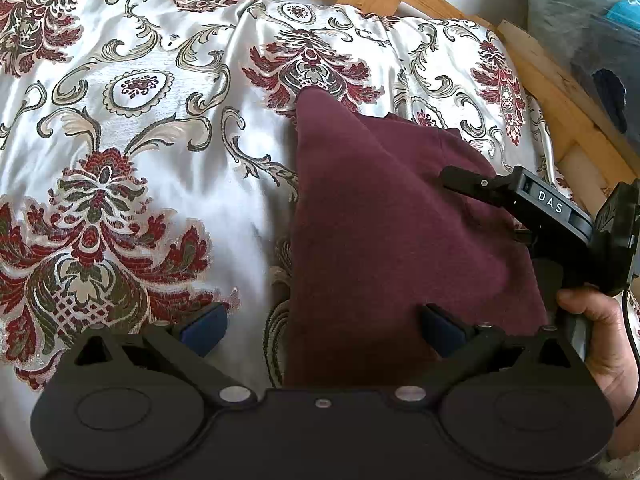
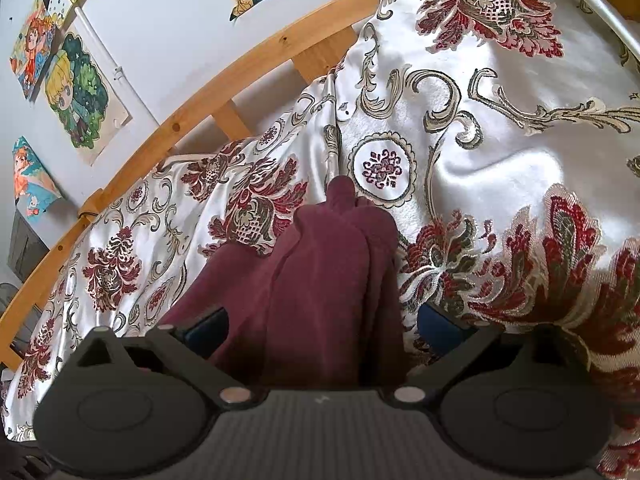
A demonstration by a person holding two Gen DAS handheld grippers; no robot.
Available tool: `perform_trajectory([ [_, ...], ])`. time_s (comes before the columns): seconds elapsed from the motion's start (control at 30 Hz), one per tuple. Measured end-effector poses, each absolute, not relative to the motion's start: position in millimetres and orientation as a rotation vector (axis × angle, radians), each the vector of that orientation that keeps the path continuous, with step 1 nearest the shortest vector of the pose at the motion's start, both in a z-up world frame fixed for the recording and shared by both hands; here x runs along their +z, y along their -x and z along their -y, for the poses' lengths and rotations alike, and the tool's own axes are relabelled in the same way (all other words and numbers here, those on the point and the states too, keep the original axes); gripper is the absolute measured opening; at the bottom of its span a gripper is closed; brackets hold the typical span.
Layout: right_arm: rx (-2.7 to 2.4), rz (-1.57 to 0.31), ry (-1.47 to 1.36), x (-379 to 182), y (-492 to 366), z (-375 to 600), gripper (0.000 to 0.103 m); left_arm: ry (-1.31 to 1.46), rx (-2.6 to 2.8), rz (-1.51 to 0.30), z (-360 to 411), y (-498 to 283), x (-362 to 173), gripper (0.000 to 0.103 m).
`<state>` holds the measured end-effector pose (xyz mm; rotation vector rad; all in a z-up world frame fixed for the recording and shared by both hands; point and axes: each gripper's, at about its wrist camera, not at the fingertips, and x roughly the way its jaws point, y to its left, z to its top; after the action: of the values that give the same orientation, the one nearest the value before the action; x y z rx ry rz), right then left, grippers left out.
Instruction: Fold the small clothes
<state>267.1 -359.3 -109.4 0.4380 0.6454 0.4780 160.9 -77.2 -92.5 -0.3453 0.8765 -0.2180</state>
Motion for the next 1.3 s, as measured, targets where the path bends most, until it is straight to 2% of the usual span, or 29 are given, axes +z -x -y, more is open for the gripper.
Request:
perform_trajectory([
  [0.93,0.428,-0.659,-0.400,-107.3,-267.5,352.3,0.102,0.365,-0.239,-0.909,72.2,-167.6,-93.2,0.102],
  [1.1,0.408,-0.664,-0.419,-105.5,-267.1,355.3,0.097,0.407,-0.266,-0.926,68.7,-175.3,-90.9,0.102],
  [1.3,0.422,-0.666,-0.411,-102.7,-265.7,354.8,0.081,0.495,-0.322,-0.930,58.5,-187.8,-90.9,0.099],
])
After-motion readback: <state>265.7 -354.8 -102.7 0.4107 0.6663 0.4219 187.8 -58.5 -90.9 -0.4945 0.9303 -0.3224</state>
